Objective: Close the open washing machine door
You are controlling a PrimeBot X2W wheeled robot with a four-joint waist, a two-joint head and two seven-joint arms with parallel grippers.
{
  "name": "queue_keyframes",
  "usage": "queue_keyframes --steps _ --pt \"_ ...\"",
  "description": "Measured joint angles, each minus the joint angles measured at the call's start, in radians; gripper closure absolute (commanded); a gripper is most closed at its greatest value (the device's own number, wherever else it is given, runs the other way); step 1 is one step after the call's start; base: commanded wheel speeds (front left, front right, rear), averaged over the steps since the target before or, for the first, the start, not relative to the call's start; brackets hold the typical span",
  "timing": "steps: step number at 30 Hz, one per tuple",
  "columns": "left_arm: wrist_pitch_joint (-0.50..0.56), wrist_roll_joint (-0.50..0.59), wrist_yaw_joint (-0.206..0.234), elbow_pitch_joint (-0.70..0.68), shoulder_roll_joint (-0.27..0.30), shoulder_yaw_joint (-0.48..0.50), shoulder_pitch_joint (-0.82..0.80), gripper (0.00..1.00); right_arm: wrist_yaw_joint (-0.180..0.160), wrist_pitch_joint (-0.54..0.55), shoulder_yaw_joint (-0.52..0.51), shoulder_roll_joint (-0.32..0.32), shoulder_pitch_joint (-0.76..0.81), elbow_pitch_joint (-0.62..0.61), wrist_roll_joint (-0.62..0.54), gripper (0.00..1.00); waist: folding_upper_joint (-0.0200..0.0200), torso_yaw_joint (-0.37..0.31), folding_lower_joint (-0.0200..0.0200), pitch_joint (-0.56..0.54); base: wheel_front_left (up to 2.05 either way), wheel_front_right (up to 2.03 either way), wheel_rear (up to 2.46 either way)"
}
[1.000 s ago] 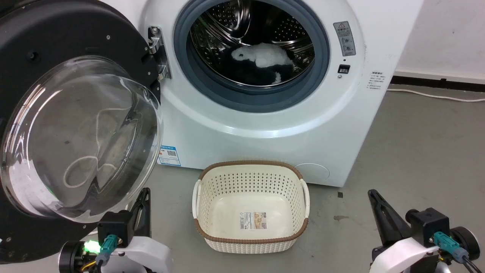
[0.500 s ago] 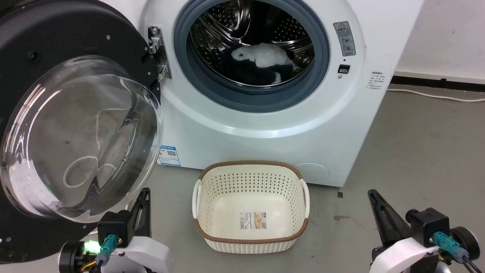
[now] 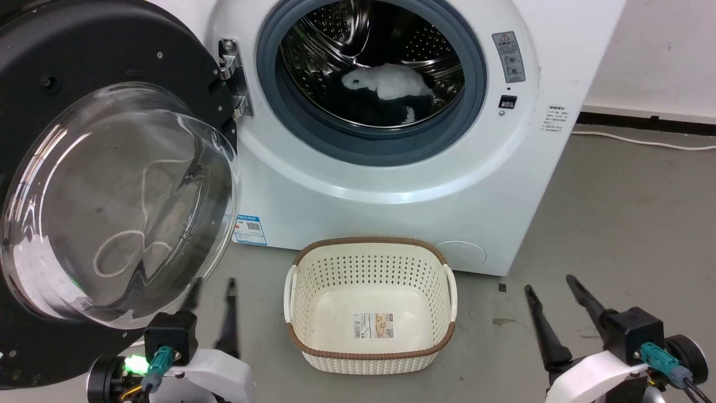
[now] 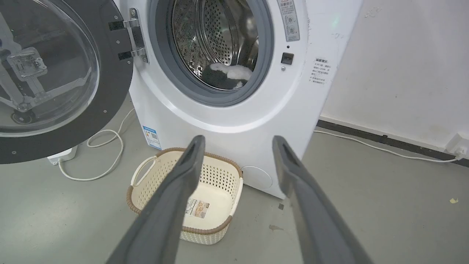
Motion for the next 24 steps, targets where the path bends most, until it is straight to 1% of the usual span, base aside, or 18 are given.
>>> queue_keyframes --steps 18,19,20,24 --pt "-0.033 -0.053 -0.002 0.003 0.000 -0.013 0.014 0.00 0.000 -0.038 0.004 0.000 0.017 0.022 0.059 0.00 0.0000 -0.002 0.0000 -0.001 0.00 0.00 0.00" --pt "-0.041 -0.059 -0.002 0.003 0.001 -0.015 0.018 0.73 0.000 -0.043 0.006 0.000 0.018 0.026 0.067 0.00 0.0000 -0.003 0.0000 -0.001 0.00 0.00 0.00" --pt "-0.044 -0.062 -0.003 0.003 0.001 -0.015 0.019 1.00 0.000 -0.047 0.007 0.000 0.019 0.027 0.072 0.00 0.0000 -0.003 0.0000 -0.001 0.00 0.00 0.00" --pt "-0.055 -0.079 -0.011 -0.006 0.001 -0.016 0.020 1.00 0.000 -0.056 0.008 0.000 0.025 0.033 0.086 0.00 0.0000 0.000 0.0000 -0.001 0.00 0.00 0.00"
